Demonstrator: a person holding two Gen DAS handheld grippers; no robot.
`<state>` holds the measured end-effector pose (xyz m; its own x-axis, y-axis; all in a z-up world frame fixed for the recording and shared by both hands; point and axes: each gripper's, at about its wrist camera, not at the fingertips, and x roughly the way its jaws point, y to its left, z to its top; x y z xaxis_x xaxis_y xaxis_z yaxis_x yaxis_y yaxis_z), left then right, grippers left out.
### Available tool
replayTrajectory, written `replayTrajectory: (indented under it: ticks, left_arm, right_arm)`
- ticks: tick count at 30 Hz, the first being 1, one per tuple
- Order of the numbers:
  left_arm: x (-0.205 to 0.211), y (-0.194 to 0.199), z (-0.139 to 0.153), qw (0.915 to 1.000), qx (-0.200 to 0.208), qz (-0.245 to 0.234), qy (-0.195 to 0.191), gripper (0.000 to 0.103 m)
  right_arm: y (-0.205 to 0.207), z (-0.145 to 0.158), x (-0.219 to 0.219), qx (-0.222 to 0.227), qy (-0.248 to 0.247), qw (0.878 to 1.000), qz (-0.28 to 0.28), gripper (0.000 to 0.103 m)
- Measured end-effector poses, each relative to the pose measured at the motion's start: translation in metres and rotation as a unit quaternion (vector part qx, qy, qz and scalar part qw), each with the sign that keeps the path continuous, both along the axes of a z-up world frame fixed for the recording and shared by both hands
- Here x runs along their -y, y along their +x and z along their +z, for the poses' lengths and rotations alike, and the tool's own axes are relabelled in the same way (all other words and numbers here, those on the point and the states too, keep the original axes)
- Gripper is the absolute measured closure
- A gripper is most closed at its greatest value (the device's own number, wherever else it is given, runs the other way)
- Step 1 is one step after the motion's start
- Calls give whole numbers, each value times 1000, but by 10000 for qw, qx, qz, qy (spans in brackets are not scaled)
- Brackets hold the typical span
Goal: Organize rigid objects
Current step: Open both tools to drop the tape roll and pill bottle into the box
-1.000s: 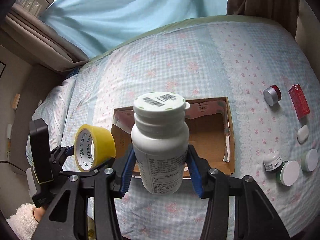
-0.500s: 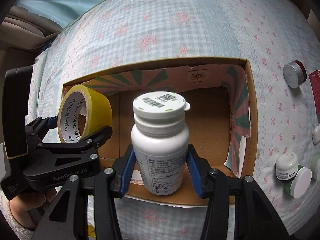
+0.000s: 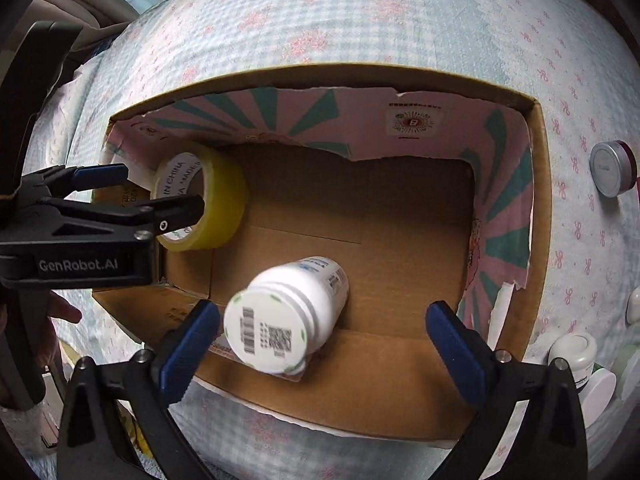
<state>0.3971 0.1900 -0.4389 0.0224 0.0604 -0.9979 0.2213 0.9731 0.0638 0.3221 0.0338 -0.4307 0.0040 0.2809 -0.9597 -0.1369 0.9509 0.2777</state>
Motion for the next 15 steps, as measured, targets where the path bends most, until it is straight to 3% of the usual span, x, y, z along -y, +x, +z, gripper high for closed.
replayTrajectory:
  ticks: [9, 15]
  left_arm:
    - [-15, -21, 30, 9998, 162, 134, -13, 0]
    - [-14, -41, 63, 9987, 482, 154, -30, 0]
  right_arm:
    - [-24, 22, 15, 286, 147, 9993, -214, 0]
    - [-31, 55, 14, 504, 216, 9980, -321, 0]
